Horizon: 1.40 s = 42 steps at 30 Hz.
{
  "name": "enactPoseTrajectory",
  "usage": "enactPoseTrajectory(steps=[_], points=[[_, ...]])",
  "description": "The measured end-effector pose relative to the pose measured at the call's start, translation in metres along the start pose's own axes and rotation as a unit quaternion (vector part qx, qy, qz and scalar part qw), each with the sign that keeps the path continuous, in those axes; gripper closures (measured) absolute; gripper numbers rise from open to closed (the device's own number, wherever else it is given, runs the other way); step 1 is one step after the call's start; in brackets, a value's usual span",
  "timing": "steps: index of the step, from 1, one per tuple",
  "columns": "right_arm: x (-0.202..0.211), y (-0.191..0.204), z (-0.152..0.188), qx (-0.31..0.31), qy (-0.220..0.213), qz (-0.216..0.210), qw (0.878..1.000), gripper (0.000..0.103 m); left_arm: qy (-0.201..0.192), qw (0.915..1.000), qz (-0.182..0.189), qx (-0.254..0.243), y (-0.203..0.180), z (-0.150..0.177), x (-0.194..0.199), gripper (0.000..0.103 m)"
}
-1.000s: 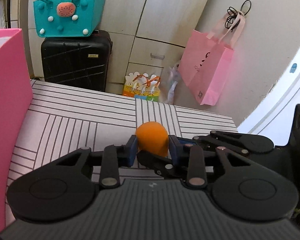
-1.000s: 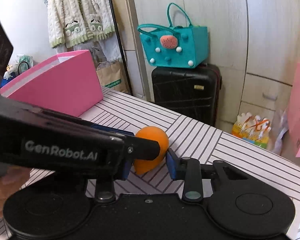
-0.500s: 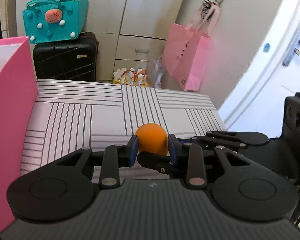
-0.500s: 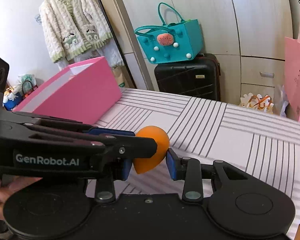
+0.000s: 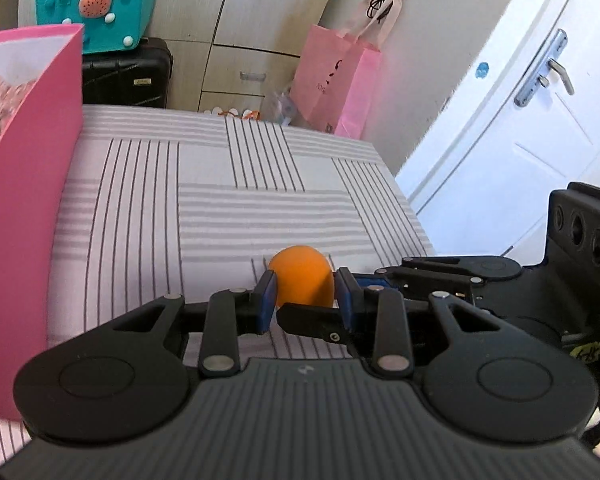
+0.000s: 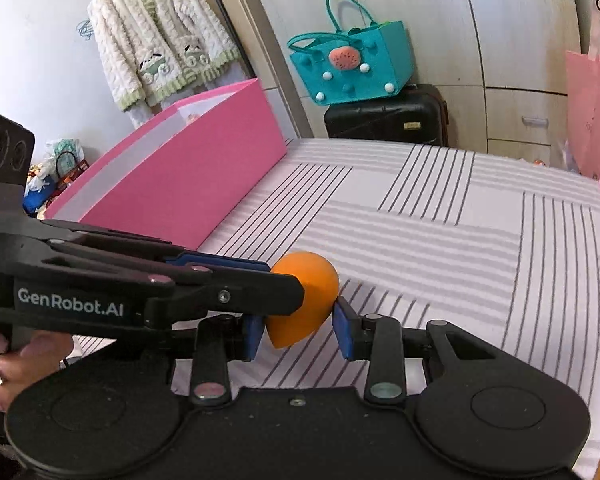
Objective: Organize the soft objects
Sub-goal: 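Lift the orange sponge with the left gripper and carry it over the box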
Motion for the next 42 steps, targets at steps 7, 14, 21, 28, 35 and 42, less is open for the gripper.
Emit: enactPoseTrajectory(steps=[7,14,21,28,35,42], points=[[0.004,0.027,0.018,0.009,0.012,-0.005,1.000,0.061,0.019,0.9996,0.011,-0.018,0.004,0.026,0.023,0.073],[0.014,0.064,0.034,0.028,0.026,-0.014,0.999,0.061,0.028,0.9986,0.040,-0.021,0.011,0.051,0.058,0.073],[0.021,0.121,0.047,0.067,0.035,-0.032,0.997,0.061,0.029,0.9960,0.084,0.005,0.039,0.083,0.105,0.073],[0.028,0.174,0.036,0.107,0.023,-0.050,0.993,0.061,-0.004,0.9966,0.082,0.001,0.062,0.091,0.159,0.073],[0.029,0.211,-0.001,0.126,-0.021,-0.051,0.990,0.061,-0.066,0.9961,0.055,-0.020,0.083,0.067,0.199,0.073],[-0.003,0.221,-0.054,0.141,-0.033,-0.048,0.988,0.061,-0.093,0.9950,-0.020,-0.030,0.112,0.022,0.205,0.073]])
Point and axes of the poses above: each gripper's, at about its wrist camera, not at the fingertips, and x roughly against the way its jaws point, y to its left, z to its underside, the point moved 10 cm from there along -x, roughly the way its jaws point, and after that the axes turned 7 degrees about y, right-handed, at the moved point
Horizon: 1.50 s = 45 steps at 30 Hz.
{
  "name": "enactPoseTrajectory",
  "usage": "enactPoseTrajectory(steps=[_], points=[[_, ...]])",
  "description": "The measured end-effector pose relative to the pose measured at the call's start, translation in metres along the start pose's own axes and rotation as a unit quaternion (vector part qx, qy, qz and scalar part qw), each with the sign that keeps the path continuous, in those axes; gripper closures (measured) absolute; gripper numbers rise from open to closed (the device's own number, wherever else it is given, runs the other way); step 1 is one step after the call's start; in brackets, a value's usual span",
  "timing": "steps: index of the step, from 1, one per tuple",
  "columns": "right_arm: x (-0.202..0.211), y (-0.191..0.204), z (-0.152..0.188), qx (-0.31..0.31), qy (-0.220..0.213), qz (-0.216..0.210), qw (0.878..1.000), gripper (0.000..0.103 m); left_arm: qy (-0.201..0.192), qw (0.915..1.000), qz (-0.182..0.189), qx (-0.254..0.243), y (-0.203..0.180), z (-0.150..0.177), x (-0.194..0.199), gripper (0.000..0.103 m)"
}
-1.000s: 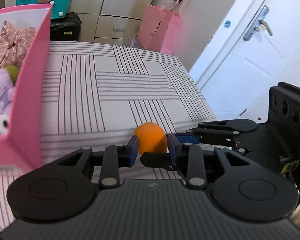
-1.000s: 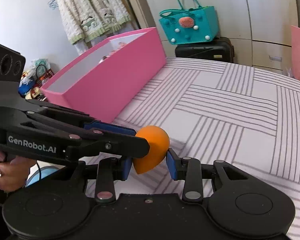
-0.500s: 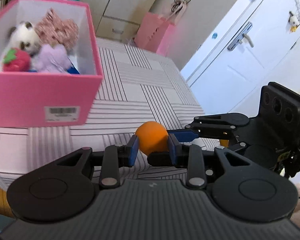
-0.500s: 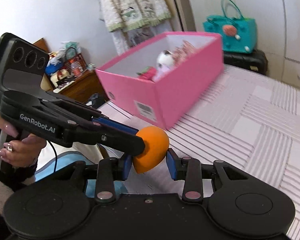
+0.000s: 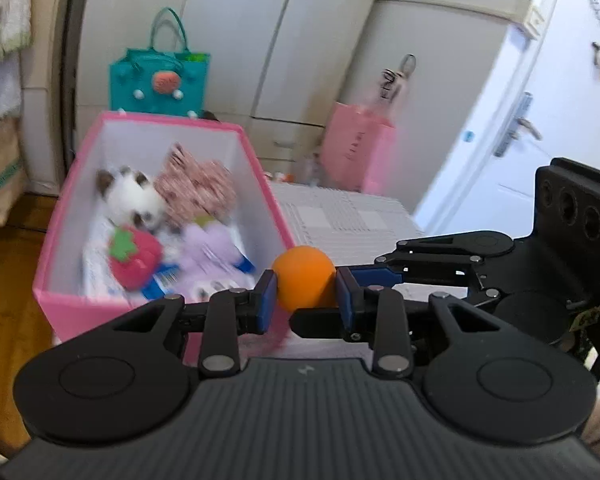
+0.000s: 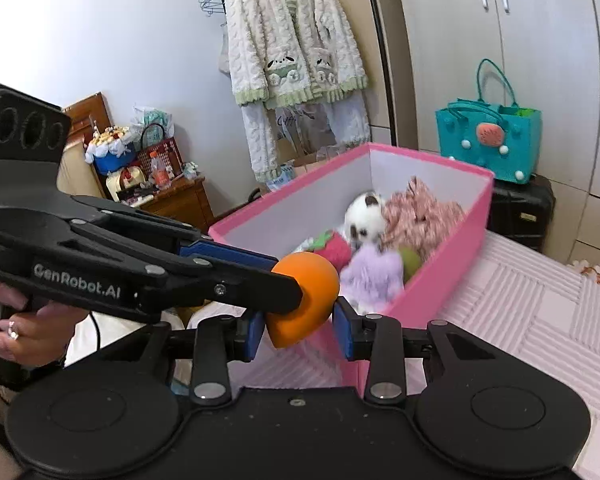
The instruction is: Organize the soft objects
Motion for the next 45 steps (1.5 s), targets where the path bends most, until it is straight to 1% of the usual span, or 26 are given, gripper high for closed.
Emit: enactPoseTrajectory(steps=[4,7,11,13,15,17,19,20,21,22,23,25,26,27,28,30,32,35,38,40,42,45], points=[[-0.020,-0.011,-0.031,-0.003,-0.016,0.001,1.000,0.061,-0.020,0.9994,-0.027,0.007,0.024,-0.028,-0.005,0.073],[-0.038,-0.021,-0.050,-0.006,-0.017,-0.001,1.000,0.061,-0.038,0.9980,-0.046,0.022,0.042,-0.045,-0.014,0.073],[-0.066,-0.034,-0.068,0.003,0.009,-0.005,1.000,0.060,-0.043,0.9952,-0.065,0.058,0.066,-0.057,-0.031,0.073],[-0.080,-0.038,-0.071,0.007,0.025,-0.005,1.000,0.060,-0.039,0.9933,-0.076,0.078,0.079,-0.059,-0.043,0.073],[-0.092,-0.044,-0.073,0.013,0.039,0.005,0.999,0.061,-0.037,0.9917,-0.080,0.094,0.089,-0.061,-0.052,0.073],[-0.102,-0.049,-0.075,0.012,0.050,0.000,0.999,0.060,-0.033,0.9895,-0.083,0.114,0.098,-0.062,-0.059,0.073],[-0.110,-0.053,-0.076,0.009,0.060,-0.004,0.998,0.058,-0.031,0.9873,-0.088,0.128,0.105,-0.061,-0.064,0.073],[-0.113,-0.054,-0.076,0.017,0.062,0.004,0.998,0.056,-0.030,0.9864,-0.091,0.133,0.107,-0.059,-0.067,0.073],[-0.114,-0.057,-0.075,0.028,0.062,0.024,0.997,0.052,-0.033,0.9856,-0.096,0.135,0.108,-0.059,-0.069,0.073],[-0.115,-0.058,-0.074,0.038,0.064,0.039,0.996,0.046,-0.034,0.9852,-0.104,0.132,0.108,-0.058,-0.070,0.070],[-0.114,-0.059,-0.072,0.045,0.067,0.047,0.996,0.043,-0.035,0.9845,-0.113,0.129,0.107,-0.057,-0.069,0.070],[-0.108,-0.061,-0.071,0.047,0.062,0.052,0.996,0.038,-0.041,0.9837,-0.123,0.125,0.106,-0.055,-0.066,0.069],[-0.102,-0.062,-0.069,0.043,0.057,0.053,0.996,0.038,-0.043,0.9837,-0.123,0.124,0.105,-0.055,-0.064,0.068],[-0.097,-0.064,-0.068,0.041,0.053,0.055,0.996,0.038,-0.045,0.9836,-0.123,0.125,0.103,-0.054,-0.060,0.061],[-0.091,-0.064,-0.066,0.044,0.050,0.056,0.996,0.038,-0.048,0.9831,-0.123,0.126,0.103,-0.053,-0.058,0.057],[-0.077,-0.060,-0.060,0.049,0.038,0.055,0.997,0.038,-0.052,0.9829,-0.123,0.127,0.102,-0.052,-0.054,0.054],[-0.065,-0.056,-0.053,0.053,0.032,0.051,0.997,0.037,-0.054,0.9819,-0.128,0.129,0.100,-0.050,-0.051,0.053],[-0.045,-0.054,-0.044,0.050,0.016,0.061,0.997,0.037,-0.066,0.9801,-0.134,0.131,0.095,-0.049,-0.045,0.048],[-0.021,-0.054,-0.038,0.041,-0.007,0.061,0.997,0.034,-0.085,0.9760,-0.156,0.126,0.086,-0.045,-0.035,0.045],[-0.006,-0.056,-0.032,0.032,-0.021,0.073,0.997,0.033,-0.095,0.9737,-0.170,0.118,0.079,-0.041,-0.028,0.043],[0.008,-0.059,-0.025,0.024,-0.033,0.087,0.995,0.033,-0.101,0.9723,-0.175,0.117,0.072,-0.035,-0.024,0.042],[0.026,-0.060,-0.016,0.013,-0.048,0.099,0.994,0.032,-0.110,0.9722,-0.173,0.114,0.059,-0.025,-0.016,0.041]])
Point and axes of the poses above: each gripper's, at about its wrist camera, not at the fingertips, and x roughly against the way its jaws point, y to its left, z to its underside, the point moved 10 cm from there along -x, roughly the way its jaws point, and after that the axes turned 7 degrees about y, right-handed, at the moved point
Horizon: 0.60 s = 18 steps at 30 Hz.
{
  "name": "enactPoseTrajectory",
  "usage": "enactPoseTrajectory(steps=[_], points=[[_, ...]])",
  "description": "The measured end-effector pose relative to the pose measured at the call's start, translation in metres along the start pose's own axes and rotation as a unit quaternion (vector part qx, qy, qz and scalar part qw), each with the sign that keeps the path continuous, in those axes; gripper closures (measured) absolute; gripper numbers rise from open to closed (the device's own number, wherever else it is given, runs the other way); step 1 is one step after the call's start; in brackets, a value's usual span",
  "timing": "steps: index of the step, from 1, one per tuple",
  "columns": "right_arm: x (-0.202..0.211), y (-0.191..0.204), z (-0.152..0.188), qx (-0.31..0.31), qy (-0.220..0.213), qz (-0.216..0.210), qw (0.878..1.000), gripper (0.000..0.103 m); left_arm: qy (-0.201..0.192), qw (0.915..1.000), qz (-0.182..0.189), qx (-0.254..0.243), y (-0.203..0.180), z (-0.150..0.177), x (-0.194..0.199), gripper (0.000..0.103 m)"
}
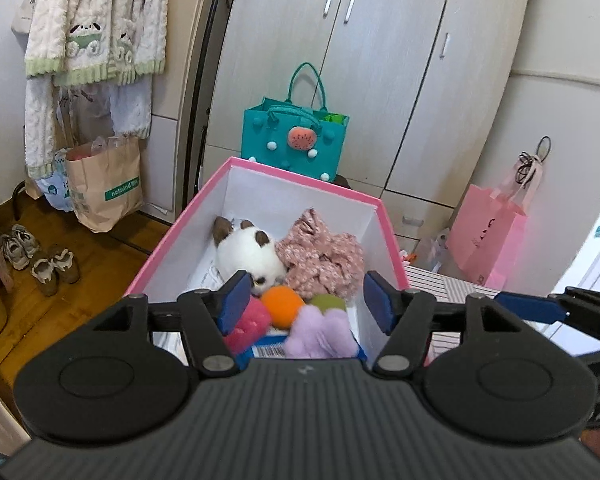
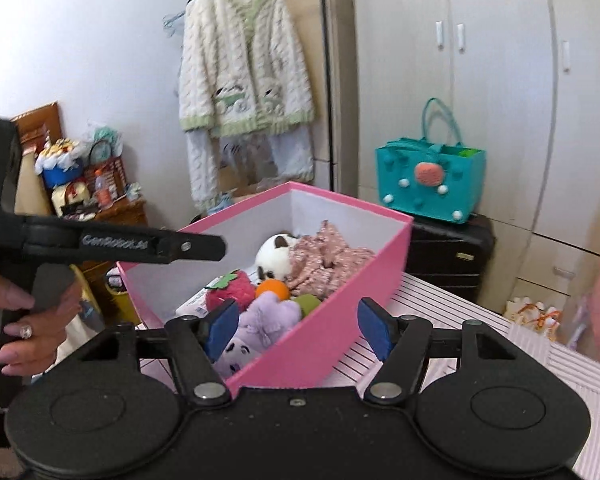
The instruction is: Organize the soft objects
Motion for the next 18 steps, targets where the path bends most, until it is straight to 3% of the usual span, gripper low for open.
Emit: enactPoseTrajectory(steps=[6,10,13,18], points=[[0.027,-0.007,0.011,-0.004,-0.023,0.067,0.997,0.031,-0.008,0.9992,0.028,-0.028,-0.026,0.018,0.020,0.037],[0.050,-0.010,0.012,-0.024,-0.035,0.091,0.995,0.030,-0.027,0.9977,0.025,-0.057,-0.039,0.025,0.038,0.037],[0.081,-0.010,0.013,-0.038,-0.068,0.108,0.991,0.023,-0.042,0.9957,0.026,-0.078,-0.045,0.030,0.052,0.037],[0.112,-0.002,0.033,-0.071,-0.093,0.122,0.986,0.022,-0.051,0.9927,0.017,-0.108,-0.049,0.041,0.069,0.034]])
Point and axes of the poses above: each gripper's, at about its wrist camera, not at the fingertips, and x roughly against the way its jaws point, y to its left, z to its underside, the point moved 10 cm from there along -x, roughly the way its jaws point, and after that the axes turned 7 degrees about y, right-handed, at the moved point
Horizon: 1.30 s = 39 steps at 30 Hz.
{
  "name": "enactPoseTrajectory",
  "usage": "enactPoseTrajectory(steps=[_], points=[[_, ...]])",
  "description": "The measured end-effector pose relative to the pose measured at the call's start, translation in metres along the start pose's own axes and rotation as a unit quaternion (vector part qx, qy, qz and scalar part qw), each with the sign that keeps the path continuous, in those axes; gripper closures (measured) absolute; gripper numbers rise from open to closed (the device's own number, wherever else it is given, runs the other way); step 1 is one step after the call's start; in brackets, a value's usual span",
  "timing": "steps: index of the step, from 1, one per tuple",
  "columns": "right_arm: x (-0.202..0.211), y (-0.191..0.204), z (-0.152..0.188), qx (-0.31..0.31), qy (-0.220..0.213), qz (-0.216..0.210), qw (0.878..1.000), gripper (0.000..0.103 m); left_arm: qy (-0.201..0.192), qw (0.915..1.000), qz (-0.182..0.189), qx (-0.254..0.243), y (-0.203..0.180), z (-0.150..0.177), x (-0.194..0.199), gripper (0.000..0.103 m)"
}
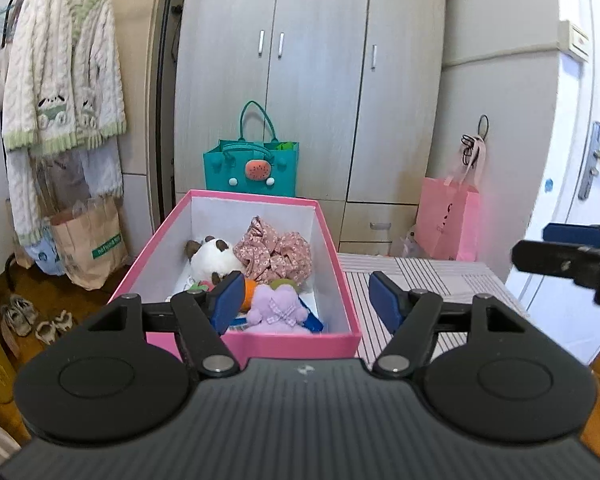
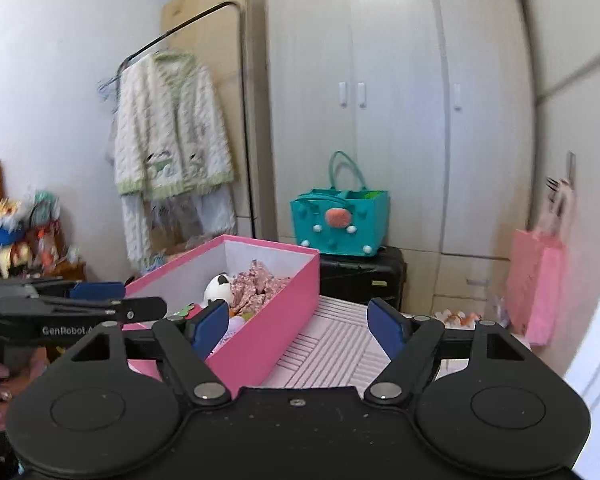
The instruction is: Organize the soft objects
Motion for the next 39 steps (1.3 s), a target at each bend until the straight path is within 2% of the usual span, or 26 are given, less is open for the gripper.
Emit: enactPoseTrajectory(steps=[5,7,10,12,14,16,17,20,25,27,35,39], points=[[0.009,-0.005,0.025,-0.028,0.006,0.046,0.999,0.017,0.007,0.9999,0.006,-0.012,-0.002,0.016,0.009,0.032],[0.011,-0.007,0.032,-0.035,0.012,0.060,0.998,0.001,0.011,0.9999,0.001,-0.011,-0.003,0.020,0.013,0.028],[0.011,-0.009,0.043,-0.022,0.029,0.093,0.995,0.000,0.004,0.9998,-0.008,-0.019,-0.004,0.022,0.025,0.017],[0.011,-0.014,0.048,-0.017,0.048,0.132,0.990,0.000,0.000,0.9994,-0.022,-0.025,-0.004,0.021,0.030,0.016],[0.013,-0.019,0.053,-0.015,0.074,0.163,0.984,0.000,-0.003,0.9991,-0.032,-0.029,-0.005,0.022,0.034,0.010],[0.016,-0.019,0.057,-0.012,0.086,0.167,0.982,0.000,-0.013,0.9984,-0.043,-0.034,-0.007,0.023,0.037,0.001],[0.019,-0.021,0.058,-0.018,0.081,0.169,0.982,0.000,-0.017,0.9979,-0.049,-0.038,-0.008,0.024,0.039,0.000],[0.030,-0.028,0.059,-0.047,0.063,0.187,0.979,0.000,-0.017,0.9965,-0.071,-0.042,-0.007,0.027,0.040,0.000],[0.041,-0.037,0.067,-0.079,0.071,0.213,0.971,0.000,-0.018,0.9942,-0.098,-0.041,-0.007,0.028,0.039,0.000],[0.043,-0.036,0.069,-0.079,0.070,0.219,0.970,0.000,-0.021,0.9935,-0.101,-0.047,-0.009,0.028,0.039,0.000],[0.054,-0.020,0.068,-0.075,0.062,0.197,0.976,0.000,-0.017,0.9951,-0.087,-0.045,-0.014,0.033,0.036,0.000],[0.062,-0.020,0.066,-0.071,0.044,0.215,0.973,0.000,-0.022,0.9943,-0.094,-0.046,-0.013,0.035,0.037,0.000]])
Point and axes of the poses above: each gripper's, at about its wrist camera, not at the fingertips, and x roughly against the way its jaws point, y to its left, z to its underside, the point moved 10 cm from there along -x, roughly the way its jaws point, and after that the axes turned 7 degrees about y, right-handed, at the moved point
